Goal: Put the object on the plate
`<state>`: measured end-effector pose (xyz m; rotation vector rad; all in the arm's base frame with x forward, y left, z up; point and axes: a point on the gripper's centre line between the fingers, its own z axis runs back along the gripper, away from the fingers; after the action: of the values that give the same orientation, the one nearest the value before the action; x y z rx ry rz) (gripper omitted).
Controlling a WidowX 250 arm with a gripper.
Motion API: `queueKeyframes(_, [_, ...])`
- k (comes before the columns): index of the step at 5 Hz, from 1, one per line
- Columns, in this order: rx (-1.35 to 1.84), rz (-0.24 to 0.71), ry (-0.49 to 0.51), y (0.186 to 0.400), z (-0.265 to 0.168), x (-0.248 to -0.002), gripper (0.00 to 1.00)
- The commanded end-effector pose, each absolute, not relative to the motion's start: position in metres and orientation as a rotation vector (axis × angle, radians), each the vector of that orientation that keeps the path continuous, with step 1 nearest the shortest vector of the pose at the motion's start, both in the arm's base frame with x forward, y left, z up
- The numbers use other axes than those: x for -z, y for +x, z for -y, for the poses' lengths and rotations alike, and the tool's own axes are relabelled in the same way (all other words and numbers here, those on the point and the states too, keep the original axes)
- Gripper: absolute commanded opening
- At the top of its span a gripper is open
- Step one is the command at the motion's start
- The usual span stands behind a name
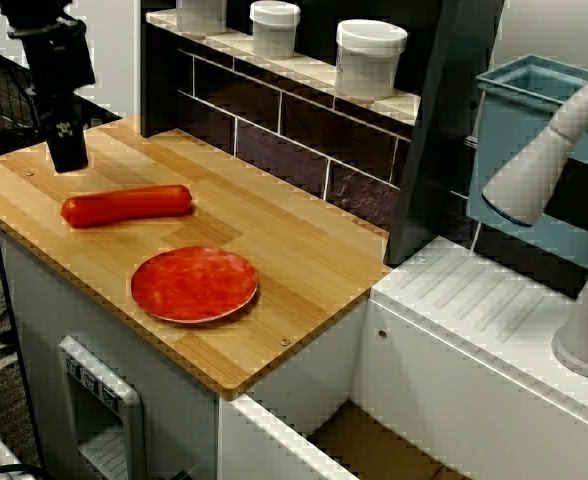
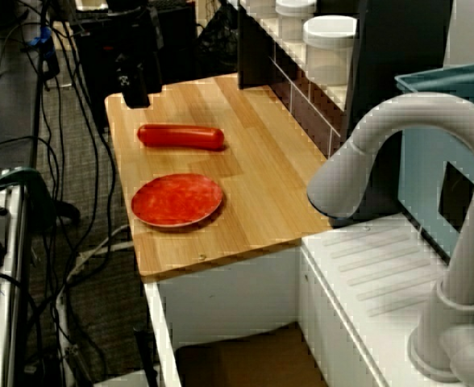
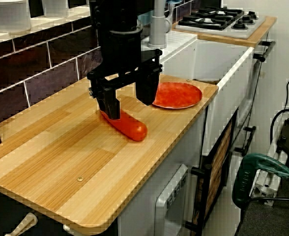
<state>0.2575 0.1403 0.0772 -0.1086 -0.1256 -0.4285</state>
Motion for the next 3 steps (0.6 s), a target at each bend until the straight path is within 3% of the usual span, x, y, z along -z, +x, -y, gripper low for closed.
queueKeyframes(1, [0.448,0.185,-0.051,0.275,-0.123,-0.095,1.00])
queueKeyframes(3, [0.415,0.173,-0.027,0.292,-0.123,-0.079,1.00])
